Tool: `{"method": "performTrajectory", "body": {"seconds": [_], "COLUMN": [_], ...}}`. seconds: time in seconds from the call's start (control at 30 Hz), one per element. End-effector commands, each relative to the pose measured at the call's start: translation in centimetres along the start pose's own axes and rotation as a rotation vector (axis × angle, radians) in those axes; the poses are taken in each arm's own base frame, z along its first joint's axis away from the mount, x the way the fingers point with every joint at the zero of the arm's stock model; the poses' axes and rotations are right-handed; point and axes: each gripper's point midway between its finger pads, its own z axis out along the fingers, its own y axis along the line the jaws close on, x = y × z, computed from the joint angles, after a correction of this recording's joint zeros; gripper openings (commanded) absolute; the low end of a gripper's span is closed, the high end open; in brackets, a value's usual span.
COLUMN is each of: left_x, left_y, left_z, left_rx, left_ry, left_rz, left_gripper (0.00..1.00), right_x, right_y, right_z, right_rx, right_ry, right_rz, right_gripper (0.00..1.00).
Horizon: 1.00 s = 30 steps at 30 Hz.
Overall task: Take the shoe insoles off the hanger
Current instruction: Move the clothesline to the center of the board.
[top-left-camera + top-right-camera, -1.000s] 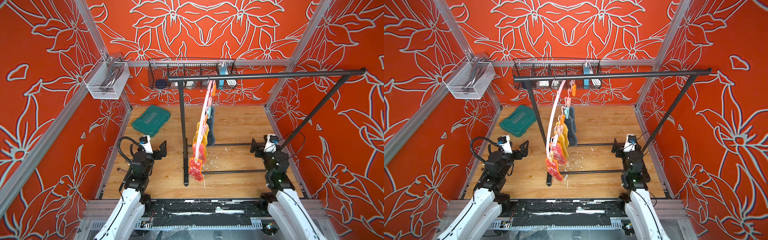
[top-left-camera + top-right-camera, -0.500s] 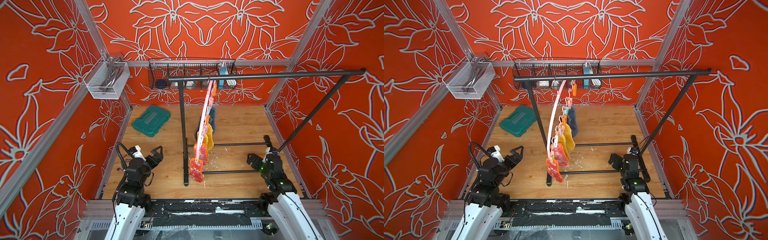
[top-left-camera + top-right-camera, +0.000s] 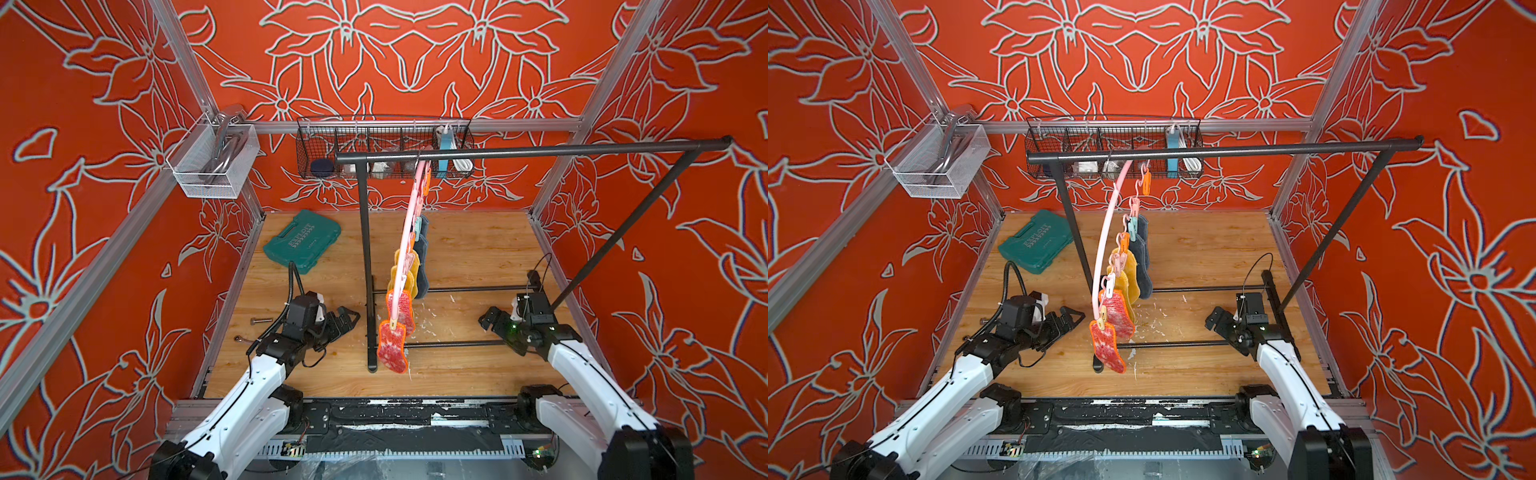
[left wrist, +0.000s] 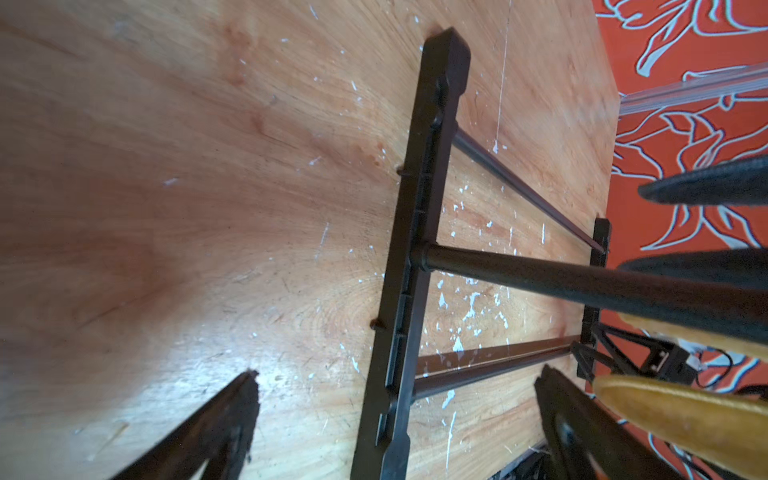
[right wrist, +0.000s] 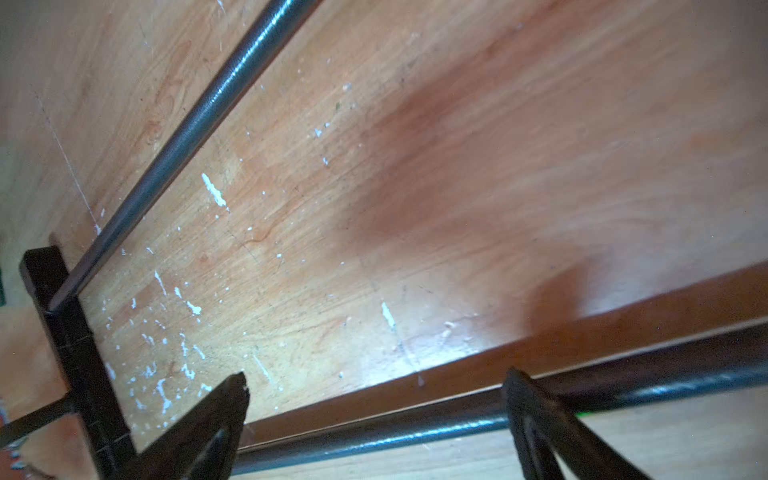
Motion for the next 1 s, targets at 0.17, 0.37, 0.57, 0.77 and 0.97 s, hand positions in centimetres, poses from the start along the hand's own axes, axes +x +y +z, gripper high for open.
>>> {"method": "performTrajectory", "body": {"seconds": [0.17,0.37,0.57,0.77,0.97], "left_x": [-1.8,-2.2,-2.1,-2.1,-2.4], "left_y": [0.7,0.7,0.9,1.2,1.7], "left_z": [-0.7,-0.8,-0.7,-0.5,-0.4], "left_rx": [-0.103,-0.142,-0.156,-0.171,-0.190], "left_ry": [-0.070,-0.060,-0.052,-0.044,-0.065], "left_rz": [0.015,0.041,0.040,0.040,0.042], "left_gripper": [0.98,0.98,0.98,0.98,0.98], "right_x": [3.8,1.9,1.7,3.0,4.8], "right_y": [-1.7,-2.4,-4.6,-6.8,-6.8], "right_z": [1.5,-1.5,-3.9,-4.7,-1.6], "right_rx": [0.111,0.268,0.422,0.513,0.469], "right_ry": [0.211,0.157,0.110,0.109,0.210], "right_rz": [0.242,0.276,0.292,0.316,0.354], "right_gripper": [0.98,0.98,0.99,0.99,0.99]}}
